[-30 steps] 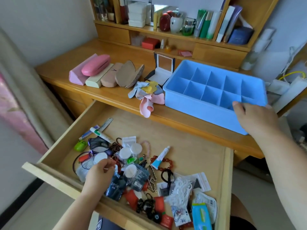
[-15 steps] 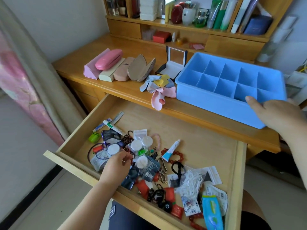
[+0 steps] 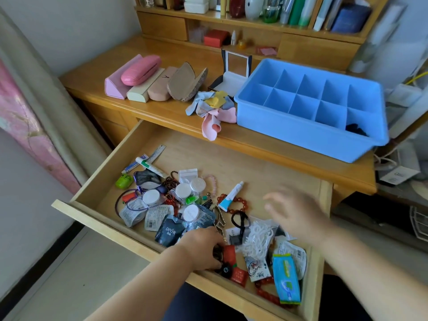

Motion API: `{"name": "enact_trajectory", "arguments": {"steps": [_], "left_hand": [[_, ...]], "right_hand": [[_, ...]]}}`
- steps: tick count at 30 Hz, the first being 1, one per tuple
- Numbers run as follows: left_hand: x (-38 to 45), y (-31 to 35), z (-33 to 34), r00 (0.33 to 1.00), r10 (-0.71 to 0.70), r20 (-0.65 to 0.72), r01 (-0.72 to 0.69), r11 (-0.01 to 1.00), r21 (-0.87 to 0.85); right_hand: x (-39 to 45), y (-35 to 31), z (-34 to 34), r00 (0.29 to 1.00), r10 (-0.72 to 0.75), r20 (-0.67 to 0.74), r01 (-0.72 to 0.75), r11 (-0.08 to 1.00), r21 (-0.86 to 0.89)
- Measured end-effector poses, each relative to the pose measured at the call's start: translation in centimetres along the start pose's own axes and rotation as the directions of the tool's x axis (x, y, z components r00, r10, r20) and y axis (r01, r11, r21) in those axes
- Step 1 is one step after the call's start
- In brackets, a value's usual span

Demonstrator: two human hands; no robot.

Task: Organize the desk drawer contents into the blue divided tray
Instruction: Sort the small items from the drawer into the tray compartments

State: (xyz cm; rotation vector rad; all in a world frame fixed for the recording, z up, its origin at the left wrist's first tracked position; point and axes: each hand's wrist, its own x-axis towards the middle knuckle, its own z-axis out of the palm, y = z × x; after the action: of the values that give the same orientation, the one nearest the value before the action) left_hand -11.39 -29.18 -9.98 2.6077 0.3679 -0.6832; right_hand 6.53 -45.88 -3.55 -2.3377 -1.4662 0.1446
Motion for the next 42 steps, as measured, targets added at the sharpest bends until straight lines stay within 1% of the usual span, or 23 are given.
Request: {"name": "enact_trajectory", "arguments": {"steps": [2,4,8,10,12,13,14,15,16,17,19,21,23,24,25,27,28,29,32,35,36,39,42], "left_hand": [[0.5,0.5,0.2,0.999,-0.034,0.027,0.031,0.994,0.101],[0.7,0.2,0.3,0.997,-0.076,0.015,0.074,0.99,0.117],[0.2,-1.0,0.4,0.988,-0.136,-0.066,0.135,0.991,-0.023],[0.0,-1.5,-0.1,0.973,-0.191,-0.132,0.162,0.966,-0.203],[-0.1,-1.9,-0.5,0.948,-0.266,-0.172,0.157,0.867,-0.474],[-0.2,-2.1,-0.7,0.935,-0.317,-0.156,0.141,0.742,-0.656],[-0.3,-2.1,-1.0,0.927,-0.362,-0.103,0.113,0.529,-0.841],[-0.5,-2.1,-1.3,0.926,-0.376,-0.03,0.07,0.25,-0.966],[-0.7,-2.1,-1.5,0.934,-0.357,0.029,0.019,-0.031,-0.999],[-0.8,-2.2,-1.7,0.944,-0.325,0.055,-0.023,-0.232,-0.972],[-0.9,-1.8,-1.9,0.968,-0.244,0.052,-0.059,-0.427,-0.903],[-0.9,-0.8,-2.3,0.983,-0.184,0.025,-0.067,-0.476,-0.877],[-0.6,0.5,-2.6,0.985,-0.174,-0.012,-0.083,-0.406,-0.91],[-0.5,1.2,-2.6,0.983,-0.178,-0.045,-0.099,-0.306,-0.947],[-0.5,1.9,-2.6,0.978,-0.184,-0.094,-0.121,-0.142,-0.982],[-0.4,3.3,-2.6,0.961,-0.151,-0.231,-0.181,0.286,-0.941],[-0.4,4.0,-2.6,0.956,-0.073,-0.286,-0.228,0.431,-0.873],[-0.3,4.7,-2.7,0.948,0.011,-0.317,-0.278,0.505,-0.817],[-0.2,5.7,-3.0,0.924,0.098,-0.37,-0.362,0.539,-0.761],[-0.2,5.0,-3.1,0.904,-0.017,-0.427,-0.384,0.404,-0.83],[-0.2,4.5,-3.1,0.89,-0.092,-0.446,-0.375,0.408,-0.832],[-0.4,2.6,-2.7,0.856,-0.277,-0.437,-0.285,0.452,-0.845],[-0.6,0.8,-1.7,0.833,-0.372,-0.409,-0.191,0.499,-0.845]], "right_hand": [[-2.3,-0.7,4.1,0.923,0.078,0.377,-0.077,0.997,-0.016],[-4.1,-0.8,7.0,0.824,0.09,0.56,-0.044,0.994,-0.096],[-4.7,-0.3,8.4,0.912,0.055,0.406,0.017,0.985,-0.172],[-4.0,0.3,7.7,0.948,0.102,0.302,-0.056,0.986,-0.156],[-3.6,1.2,6.8,0.951,0.204,0.233,-0.165,0.971,-0.173],[-3.5,1.8,6.5,0.944,0.255,0.209,-0.215,0.957,-0.195],[-3.5,2.4,6.2,0.935,0.295,0.197,-0.252,0.944,-0.215],[-3.5,2.9,6.0,0.926,0.32,0.2,-0.277,0.936,-0.217],[-3.5,3.2,5.7,0.915,0.339,0.221,-0.3,0.935,-0.19],[-3.5,3.1,5.4,0.901,0.348,0.259,-0.323,0.937,-0.135],[-3.5,2.2,5.0,0.893,0.329,0.306,-0.354,0.935,0.027],[-3.3,0.4,4.8,0.92,0.309,0.242,-0.359,0.912,0.197],[-2.7,-1.5,4.4,0.908,0.355,0.222,-0.417,0.81,0.412],[-2.3,-2.5,4.1,0.887,0.366,0.281,-0.461,0.712,0.529],[-1.9,-3.4,3.9,0.862,0.352,0.364,-0.506,0.577,0.641],[-1.0,-4.8,3.8,0.805,0.296,0.515,-0.583,0.229,0.779],[-0.7,-5.1,3.9,0.785,0.297,0.544,-0.596,0.122,0.794],[-0.4,-5.2,4.0,0.778,0.322,0.54,-0.594,0.095,0.799],[0.3,-4.7,3.5,0.771,0.394,0.5,-0.6,0.188,0.777],[1.0,-3.2,1.3,0.795,0.404,0.453,-0.571,0.245,0.784],[1.5,-2.7,0.1,0.818,0.42,0.394,-0.533,0.293,0.794],[4.0,-1.1,-5.1,0.898,0.441,0.0,-0.294,0.598,0.745],[7.5,1.4,-10.5,0.849,0.324,-0.417,-0.13,0.894,0.429]]}}
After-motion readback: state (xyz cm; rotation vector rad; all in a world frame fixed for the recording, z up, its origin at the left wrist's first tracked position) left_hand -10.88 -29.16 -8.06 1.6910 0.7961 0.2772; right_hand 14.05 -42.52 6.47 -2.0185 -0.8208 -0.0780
